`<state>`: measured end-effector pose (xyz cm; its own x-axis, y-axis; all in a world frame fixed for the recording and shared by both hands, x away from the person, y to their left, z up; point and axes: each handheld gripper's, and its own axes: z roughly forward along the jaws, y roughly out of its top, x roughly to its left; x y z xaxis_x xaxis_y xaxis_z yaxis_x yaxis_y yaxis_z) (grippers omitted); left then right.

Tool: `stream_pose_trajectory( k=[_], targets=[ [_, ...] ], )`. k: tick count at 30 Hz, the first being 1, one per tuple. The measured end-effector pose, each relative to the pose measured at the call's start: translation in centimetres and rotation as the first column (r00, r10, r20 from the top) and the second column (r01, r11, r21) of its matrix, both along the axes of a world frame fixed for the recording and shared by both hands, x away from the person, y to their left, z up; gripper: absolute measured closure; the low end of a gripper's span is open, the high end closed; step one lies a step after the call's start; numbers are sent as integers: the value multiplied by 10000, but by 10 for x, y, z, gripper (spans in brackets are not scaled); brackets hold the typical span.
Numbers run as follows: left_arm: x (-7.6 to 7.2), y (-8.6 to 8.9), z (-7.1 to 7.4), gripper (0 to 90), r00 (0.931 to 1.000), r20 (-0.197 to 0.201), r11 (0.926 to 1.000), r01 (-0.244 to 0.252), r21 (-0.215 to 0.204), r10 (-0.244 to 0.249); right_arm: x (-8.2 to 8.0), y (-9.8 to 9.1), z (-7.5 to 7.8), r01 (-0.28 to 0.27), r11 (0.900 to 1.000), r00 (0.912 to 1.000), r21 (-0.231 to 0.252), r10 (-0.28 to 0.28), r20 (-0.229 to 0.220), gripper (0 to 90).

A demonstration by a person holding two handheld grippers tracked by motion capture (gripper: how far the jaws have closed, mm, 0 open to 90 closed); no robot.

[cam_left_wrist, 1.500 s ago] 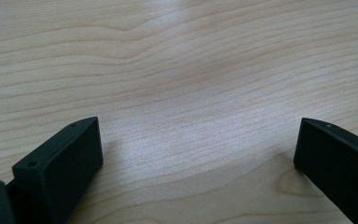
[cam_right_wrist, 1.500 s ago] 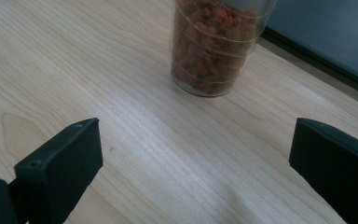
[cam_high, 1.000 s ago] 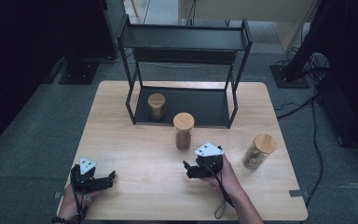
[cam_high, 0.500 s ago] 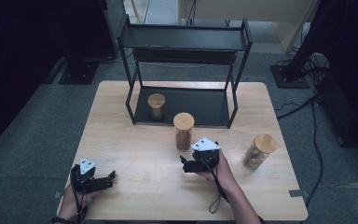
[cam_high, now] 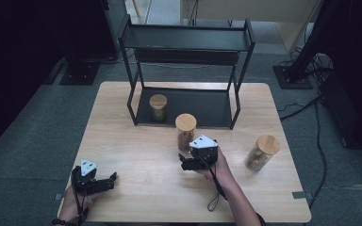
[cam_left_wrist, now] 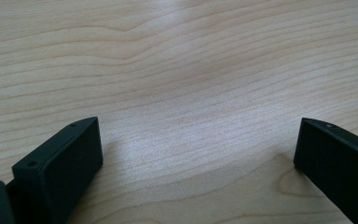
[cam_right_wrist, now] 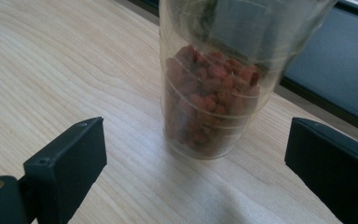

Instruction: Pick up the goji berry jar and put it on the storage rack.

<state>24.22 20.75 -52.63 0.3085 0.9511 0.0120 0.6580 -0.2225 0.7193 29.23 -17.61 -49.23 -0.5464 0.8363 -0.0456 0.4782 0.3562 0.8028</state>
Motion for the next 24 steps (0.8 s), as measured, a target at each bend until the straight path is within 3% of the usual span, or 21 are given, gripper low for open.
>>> stream_pose_trajectory(
  k=[24],
  targets=[
    [0, 0, 0, 12, 10000, 0, 10000, 29, 4, -29, 20, 13, 0, 158, 9997, 9999, 159, -157, -73, 54]
  ],
)
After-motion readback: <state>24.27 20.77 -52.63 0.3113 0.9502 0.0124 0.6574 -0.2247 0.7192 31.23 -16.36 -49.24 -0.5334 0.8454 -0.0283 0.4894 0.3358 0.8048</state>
